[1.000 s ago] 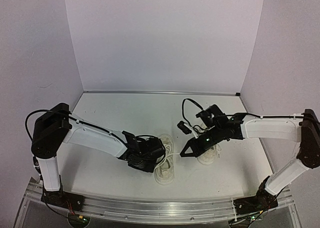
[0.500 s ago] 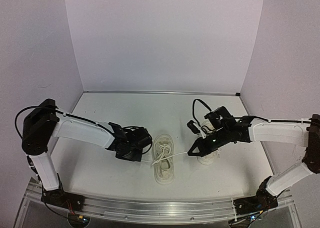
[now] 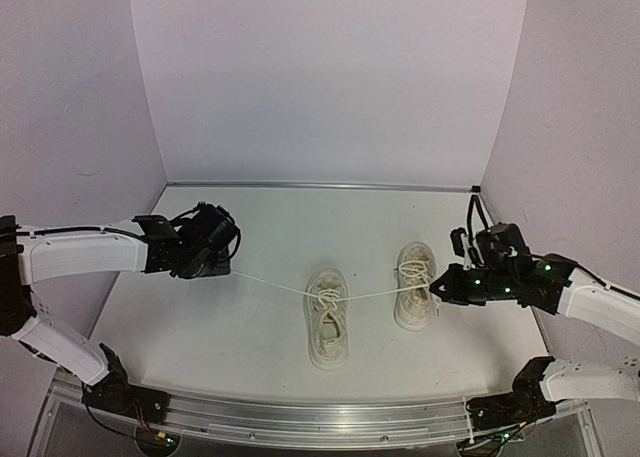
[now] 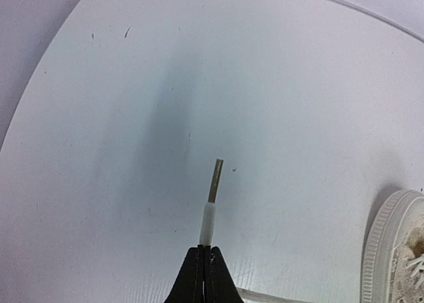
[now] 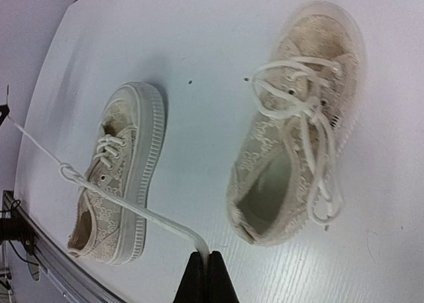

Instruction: Tie the shoes

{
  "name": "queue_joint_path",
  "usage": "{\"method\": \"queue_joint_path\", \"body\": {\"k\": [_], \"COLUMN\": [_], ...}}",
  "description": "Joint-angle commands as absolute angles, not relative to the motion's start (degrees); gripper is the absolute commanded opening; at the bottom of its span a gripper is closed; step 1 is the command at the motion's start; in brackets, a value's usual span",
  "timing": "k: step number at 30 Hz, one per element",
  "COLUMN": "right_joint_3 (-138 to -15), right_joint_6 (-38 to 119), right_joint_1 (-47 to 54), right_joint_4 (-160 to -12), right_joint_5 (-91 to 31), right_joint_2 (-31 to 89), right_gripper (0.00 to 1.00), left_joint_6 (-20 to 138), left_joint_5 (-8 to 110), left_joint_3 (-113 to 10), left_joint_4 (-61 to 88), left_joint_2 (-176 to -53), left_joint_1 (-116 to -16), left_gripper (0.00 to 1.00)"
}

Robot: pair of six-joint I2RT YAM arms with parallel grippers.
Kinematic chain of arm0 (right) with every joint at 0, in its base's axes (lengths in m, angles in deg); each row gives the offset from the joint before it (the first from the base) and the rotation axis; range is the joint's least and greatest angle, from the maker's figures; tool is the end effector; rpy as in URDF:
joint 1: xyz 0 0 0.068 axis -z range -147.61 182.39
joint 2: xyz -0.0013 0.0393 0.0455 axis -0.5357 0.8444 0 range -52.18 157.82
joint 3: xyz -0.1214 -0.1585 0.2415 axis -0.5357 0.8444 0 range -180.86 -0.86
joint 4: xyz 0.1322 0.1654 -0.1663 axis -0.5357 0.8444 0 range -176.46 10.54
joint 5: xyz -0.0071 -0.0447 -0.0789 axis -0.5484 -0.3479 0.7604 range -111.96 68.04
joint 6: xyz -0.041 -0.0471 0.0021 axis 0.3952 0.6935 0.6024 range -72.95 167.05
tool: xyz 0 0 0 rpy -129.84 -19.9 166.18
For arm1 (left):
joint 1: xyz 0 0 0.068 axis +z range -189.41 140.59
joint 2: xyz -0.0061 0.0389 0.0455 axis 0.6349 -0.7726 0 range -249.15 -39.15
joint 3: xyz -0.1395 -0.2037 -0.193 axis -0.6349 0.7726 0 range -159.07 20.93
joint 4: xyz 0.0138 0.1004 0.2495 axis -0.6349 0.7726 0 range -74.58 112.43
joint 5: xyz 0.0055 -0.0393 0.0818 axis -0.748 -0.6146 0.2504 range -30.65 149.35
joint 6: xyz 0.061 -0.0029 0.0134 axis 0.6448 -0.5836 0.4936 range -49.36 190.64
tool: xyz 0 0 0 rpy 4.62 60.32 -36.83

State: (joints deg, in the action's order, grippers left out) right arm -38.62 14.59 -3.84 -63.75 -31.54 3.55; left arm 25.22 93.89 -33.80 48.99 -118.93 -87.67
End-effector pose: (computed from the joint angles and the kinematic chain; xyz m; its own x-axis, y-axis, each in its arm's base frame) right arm 0.1559 0.1240 0.2663 -0.8110 0.0618 -0.5817 -0.2956 0.8149 0.4986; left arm 0.2064 -0.1906 0.2648 -0.6968 -0.1004 -0.7102 -0.1115 0.9933 -0.0310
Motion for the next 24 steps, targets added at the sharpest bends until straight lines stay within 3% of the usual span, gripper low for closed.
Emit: {"method": "queue_joint_path", "body": {"k": [1,9,24], "right_joint_3": [-35.37,-32.41,-30.15], "right_joint_6": [3.78,-4.98,-8.48], "right_joint_1": [-3.48,-3.49,-3.38], "right_joint_4": [-56.88,-48.98,-46.05], "right_joint_5": [-21.69,-13.91,-8.04], "right_joint_2": [-1.77,-7.93,-6.04], "right_gripper": [0.00,0.00,0.00], "left_joint_6": [24.42,20.78,22.54], "left_joint_5": [93.34,94.42,91.18], "left_joint_3": [-31.29,-28.09,-23.63], "left_joint_4": [48.49,49.85,47.80], "left_joint_2": [-119.46,-119.71,-121.49], "left_joint_1": [-87.49,-86.83,-81.24], "left_gripper": [0.00,0.00,0.00]}}
